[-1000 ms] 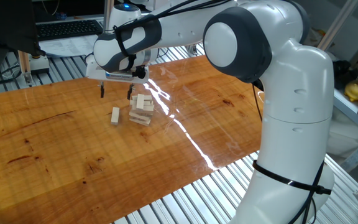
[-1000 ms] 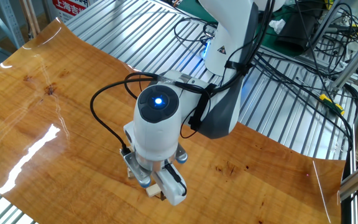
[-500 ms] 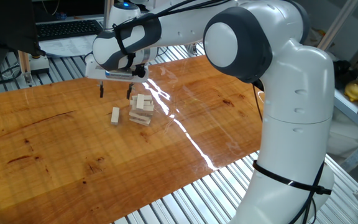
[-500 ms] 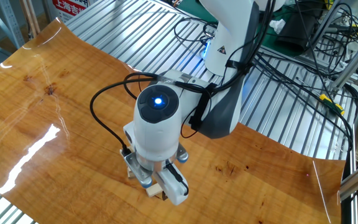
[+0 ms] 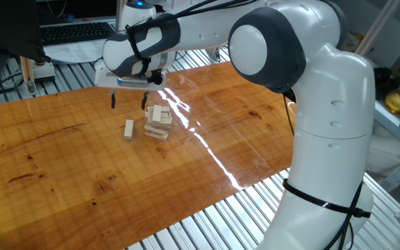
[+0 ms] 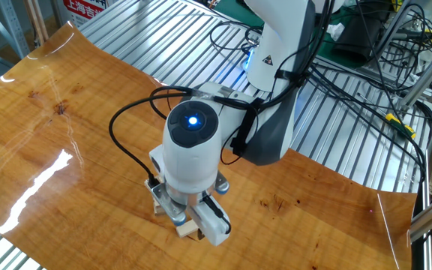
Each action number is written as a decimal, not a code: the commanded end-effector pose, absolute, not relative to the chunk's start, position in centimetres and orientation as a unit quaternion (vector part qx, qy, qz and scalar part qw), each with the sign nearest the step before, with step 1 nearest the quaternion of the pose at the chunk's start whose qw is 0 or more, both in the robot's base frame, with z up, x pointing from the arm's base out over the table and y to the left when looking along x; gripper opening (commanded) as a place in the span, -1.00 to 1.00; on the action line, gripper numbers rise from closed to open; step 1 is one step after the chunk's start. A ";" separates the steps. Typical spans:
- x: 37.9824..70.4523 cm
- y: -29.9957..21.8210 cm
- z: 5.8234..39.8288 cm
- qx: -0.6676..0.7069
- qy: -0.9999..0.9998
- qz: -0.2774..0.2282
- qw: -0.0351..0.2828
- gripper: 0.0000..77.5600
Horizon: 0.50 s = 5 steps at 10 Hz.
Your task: Play Jenga
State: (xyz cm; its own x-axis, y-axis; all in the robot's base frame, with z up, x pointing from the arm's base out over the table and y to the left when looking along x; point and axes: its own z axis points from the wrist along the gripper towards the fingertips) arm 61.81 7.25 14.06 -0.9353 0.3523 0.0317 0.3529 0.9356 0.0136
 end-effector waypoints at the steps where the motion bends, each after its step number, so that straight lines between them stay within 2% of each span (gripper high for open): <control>1: 62.2 7.1 16.7 -0.152 -0.988 0.002 0.023 1.00; 5: 61.7 6.6 19.3 -0.098 -0.995 0.015 0.025 1.00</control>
